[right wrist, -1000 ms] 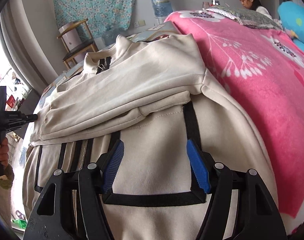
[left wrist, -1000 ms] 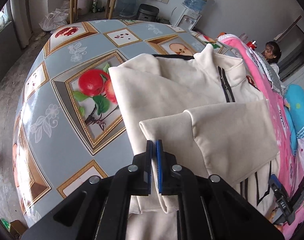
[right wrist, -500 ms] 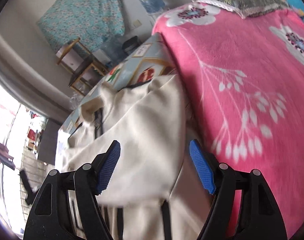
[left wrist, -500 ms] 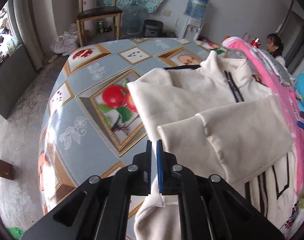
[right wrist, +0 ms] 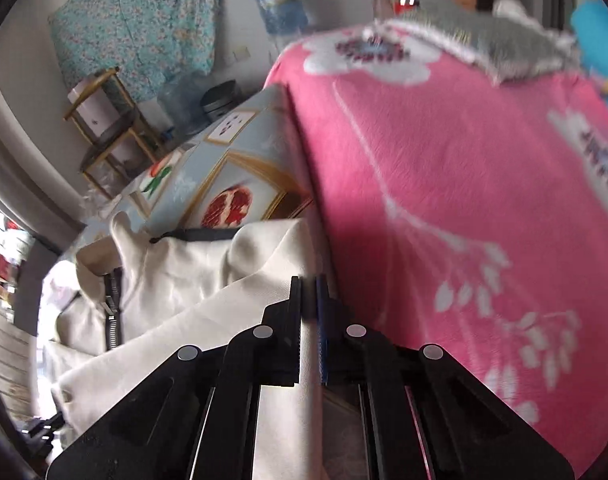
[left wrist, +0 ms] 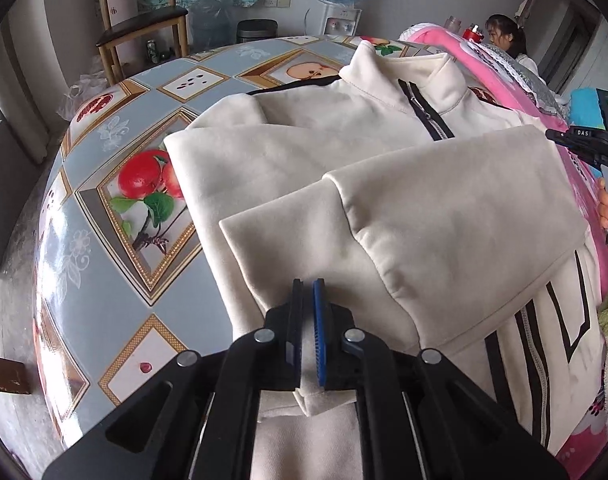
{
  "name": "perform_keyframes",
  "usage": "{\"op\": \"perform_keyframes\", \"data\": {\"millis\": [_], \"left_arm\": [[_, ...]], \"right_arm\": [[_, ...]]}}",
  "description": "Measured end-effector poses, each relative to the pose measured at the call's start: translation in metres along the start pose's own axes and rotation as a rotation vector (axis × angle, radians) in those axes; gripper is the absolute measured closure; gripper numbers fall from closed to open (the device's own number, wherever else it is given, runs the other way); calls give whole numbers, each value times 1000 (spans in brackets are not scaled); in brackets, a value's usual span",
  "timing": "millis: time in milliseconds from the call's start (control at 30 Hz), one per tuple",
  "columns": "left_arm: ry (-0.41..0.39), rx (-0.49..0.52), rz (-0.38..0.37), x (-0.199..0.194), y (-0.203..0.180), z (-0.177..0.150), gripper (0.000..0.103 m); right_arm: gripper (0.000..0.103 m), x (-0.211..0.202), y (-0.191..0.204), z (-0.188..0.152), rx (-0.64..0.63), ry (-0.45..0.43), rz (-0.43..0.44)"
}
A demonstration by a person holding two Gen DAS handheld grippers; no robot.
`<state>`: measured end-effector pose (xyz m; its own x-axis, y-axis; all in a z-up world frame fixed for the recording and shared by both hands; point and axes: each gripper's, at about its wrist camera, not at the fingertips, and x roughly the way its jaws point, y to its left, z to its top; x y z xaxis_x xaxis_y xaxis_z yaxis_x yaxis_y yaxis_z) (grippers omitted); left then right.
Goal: Fold large clothes
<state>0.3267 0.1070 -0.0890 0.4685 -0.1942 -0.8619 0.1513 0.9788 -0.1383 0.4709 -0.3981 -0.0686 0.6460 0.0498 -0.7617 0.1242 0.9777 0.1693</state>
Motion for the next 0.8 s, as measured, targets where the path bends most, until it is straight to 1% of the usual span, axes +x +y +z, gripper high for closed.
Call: {"op": "perform_keyframes", "data": {"millis": [67,100,133,167,200,233,300,333,400,467,500,533,600,667,700,733,800], "left_arm": [[-2,2,3,0,0,0,98],[-2,4,7,0,-1,0,98],[-2,8,10,-1,-1,0,98],[-3,11,10,-1,-2,0,98],[-5,13,9,-2,-1,0,98],[-8,15,7,-4,-1,0,98],[-18,18,-2,-10,-1,2,98],[-20,20,-9,-12,0,5,98],[-33,19,-29,-18,-2,17,98],[-47,15,-65,-25,-6,33,98],[-56,10,-90,-28,-9,46,96],[-65,4,-117,-31,-13,58,93],[-98,-4,-187,-36,-23,88,75],[-110,7,-260,-34,-34,118,66],[-106,6,-281,-28,-38,133,64],[-100,0,-279,-22,-40,144,64],[-64,-40,-228,0,-40,160,64]], "right_arm": [[101,1,3,-1,-59,-39,-169],[101,7,-1,-1,-63,-22,-210],[101,10,-5,-1,-51,1,-216],[96,8,-8,-2,-35,11,-199],[95,1,-8,-4,-29,2,-166],[91,-10,-2,-6,-44,-19,-129],[55,-32,12,-13,-98,-48,-67],[51,-41,24,-15,-129,-56,-19],[50,-55,47,-17,-181,-44,68],[50,-59,69,-11,-203,-2,159],[50,-58,82,-6,-210,32,224],[50,-55,92,-1,-210,57,270],[50,-43,120,11,-211,123,342],[50,-24,144,21,-198,197,405],[50,-15,159,24,-192,230,431],[50,-4,175,28,-199,262,446],[49,21,199,35,-202,328,461]]}}
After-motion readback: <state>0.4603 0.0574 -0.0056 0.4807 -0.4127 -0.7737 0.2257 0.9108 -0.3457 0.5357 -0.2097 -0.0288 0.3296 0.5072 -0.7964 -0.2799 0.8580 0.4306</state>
